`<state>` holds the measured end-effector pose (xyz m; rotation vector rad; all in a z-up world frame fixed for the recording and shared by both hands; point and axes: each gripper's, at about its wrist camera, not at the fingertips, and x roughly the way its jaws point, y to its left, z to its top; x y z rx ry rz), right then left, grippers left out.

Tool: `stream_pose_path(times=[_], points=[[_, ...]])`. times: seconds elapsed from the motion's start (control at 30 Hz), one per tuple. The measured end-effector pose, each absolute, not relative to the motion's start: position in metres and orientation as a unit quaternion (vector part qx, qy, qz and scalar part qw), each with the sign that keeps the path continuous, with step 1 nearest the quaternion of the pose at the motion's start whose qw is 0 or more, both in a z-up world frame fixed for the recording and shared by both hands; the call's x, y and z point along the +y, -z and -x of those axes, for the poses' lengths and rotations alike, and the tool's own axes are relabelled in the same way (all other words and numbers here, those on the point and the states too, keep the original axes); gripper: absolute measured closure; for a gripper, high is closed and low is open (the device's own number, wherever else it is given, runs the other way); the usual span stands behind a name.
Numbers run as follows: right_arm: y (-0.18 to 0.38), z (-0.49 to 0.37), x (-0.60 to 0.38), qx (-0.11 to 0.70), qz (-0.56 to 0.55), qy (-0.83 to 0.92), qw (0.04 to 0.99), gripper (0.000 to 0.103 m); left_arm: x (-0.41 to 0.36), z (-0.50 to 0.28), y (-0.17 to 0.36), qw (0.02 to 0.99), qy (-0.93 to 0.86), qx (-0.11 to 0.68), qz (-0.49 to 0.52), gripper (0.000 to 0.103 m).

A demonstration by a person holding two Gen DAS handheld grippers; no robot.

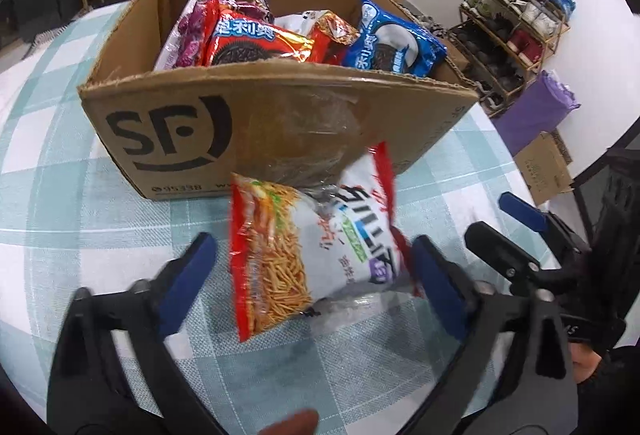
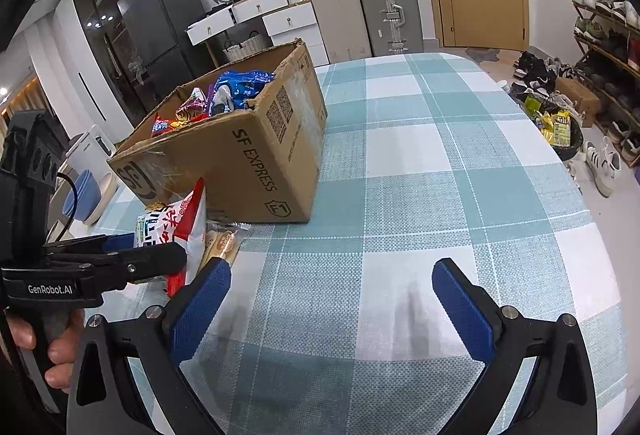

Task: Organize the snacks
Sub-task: 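Grasp the noodle-snack bag with the left gripper while the right gripper grasps the cake pack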

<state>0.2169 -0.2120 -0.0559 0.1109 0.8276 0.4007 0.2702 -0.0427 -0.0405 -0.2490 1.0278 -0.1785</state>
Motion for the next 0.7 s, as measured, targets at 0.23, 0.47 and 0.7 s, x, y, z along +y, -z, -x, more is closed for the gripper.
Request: stream_pose_path(times=[0.23,0.47,0.7], points=[[0.056,-0.216,-0.208,0.400,-0.051,-0.197,0.894,0.001,-0.037,-0.262,0.042,0.866,0.107,0.469,0.136,0.044],[0.056,-0.215,-0.197,0.404,-0.045,-0.204,0.891,0.001,-0.021,-0.247,0.036,0.874,0.102,0.453,0.143,0.046],[0.060,-0.215,-0.171,0.417,-0.025,-0.220,0.882,0.001,0.001,-0.229,0.034,0.882,0.080,0.437,0.155,0.046]])
